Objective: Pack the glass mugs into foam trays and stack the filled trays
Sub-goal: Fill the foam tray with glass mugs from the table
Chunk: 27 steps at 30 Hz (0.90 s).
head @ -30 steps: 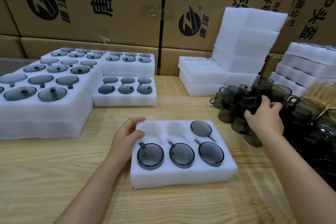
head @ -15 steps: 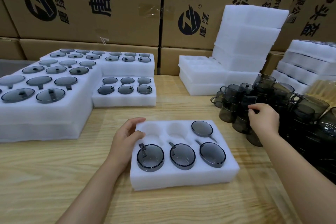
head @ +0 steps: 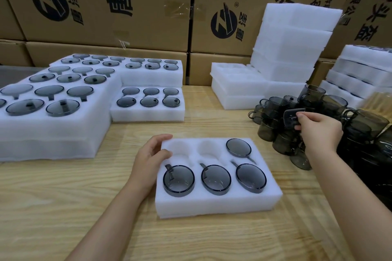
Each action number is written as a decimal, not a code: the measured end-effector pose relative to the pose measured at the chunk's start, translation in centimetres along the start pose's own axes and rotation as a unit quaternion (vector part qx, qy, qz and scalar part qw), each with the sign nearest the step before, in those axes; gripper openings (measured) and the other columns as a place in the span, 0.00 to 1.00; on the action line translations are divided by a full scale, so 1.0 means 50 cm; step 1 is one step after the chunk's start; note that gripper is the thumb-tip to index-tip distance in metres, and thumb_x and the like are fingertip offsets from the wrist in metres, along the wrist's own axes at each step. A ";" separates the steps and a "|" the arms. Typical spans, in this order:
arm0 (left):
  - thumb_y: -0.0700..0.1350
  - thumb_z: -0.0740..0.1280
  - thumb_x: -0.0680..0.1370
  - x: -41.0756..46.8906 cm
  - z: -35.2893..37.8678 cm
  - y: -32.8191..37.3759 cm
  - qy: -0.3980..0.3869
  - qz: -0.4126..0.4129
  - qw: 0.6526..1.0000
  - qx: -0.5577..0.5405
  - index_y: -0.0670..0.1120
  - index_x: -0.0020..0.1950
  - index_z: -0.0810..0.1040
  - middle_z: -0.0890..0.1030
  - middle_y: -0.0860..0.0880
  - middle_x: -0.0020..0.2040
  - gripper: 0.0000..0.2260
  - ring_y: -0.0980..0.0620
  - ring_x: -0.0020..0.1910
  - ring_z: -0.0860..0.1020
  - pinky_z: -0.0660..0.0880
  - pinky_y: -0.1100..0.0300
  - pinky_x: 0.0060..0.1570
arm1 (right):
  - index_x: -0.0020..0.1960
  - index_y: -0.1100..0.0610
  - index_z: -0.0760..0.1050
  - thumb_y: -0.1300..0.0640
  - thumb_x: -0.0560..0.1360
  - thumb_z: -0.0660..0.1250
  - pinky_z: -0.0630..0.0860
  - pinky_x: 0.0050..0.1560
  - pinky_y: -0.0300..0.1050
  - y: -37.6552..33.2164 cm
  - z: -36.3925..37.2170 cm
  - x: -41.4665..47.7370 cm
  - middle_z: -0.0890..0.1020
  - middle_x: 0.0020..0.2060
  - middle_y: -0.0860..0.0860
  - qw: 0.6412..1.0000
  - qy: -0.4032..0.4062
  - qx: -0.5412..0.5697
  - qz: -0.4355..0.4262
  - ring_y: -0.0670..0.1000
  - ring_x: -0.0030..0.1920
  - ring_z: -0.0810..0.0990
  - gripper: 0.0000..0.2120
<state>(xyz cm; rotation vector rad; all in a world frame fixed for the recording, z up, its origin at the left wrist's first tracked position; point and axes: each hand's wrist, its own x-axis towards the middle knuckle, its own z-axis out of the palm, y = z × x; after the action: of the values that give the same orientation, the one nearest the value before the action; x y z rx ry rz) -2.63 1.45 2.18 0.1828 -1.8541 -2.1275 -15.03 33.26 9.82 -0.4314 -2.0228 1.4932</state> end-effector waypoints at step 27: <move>0.41 0.65 0.63 0.000 0.003 -0.001 0.001 -0.001 1.000 -0.006 0.52 0.52 0.80 0.82 0.55 0.41 0.18 0.52 0.42 0.78 0.74 0.54 0.46 | 0.43 0.50 0.79 0.59 0.73 0.66 0.73 0.43 0.42 -0.121 0.062 -0.257 0.80 0.36 0.44 0.791 -0.420 -0.288 -0.340 0.45 0.40 0.77 0.05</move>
<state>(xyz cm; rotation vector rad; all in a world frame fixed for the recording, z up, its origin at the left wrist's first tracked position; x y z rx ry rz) -2.69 1.59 2.13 0.1854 -1.8408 -2.1381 -6.45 21.63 11.53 0.8541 -2.8482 0.5869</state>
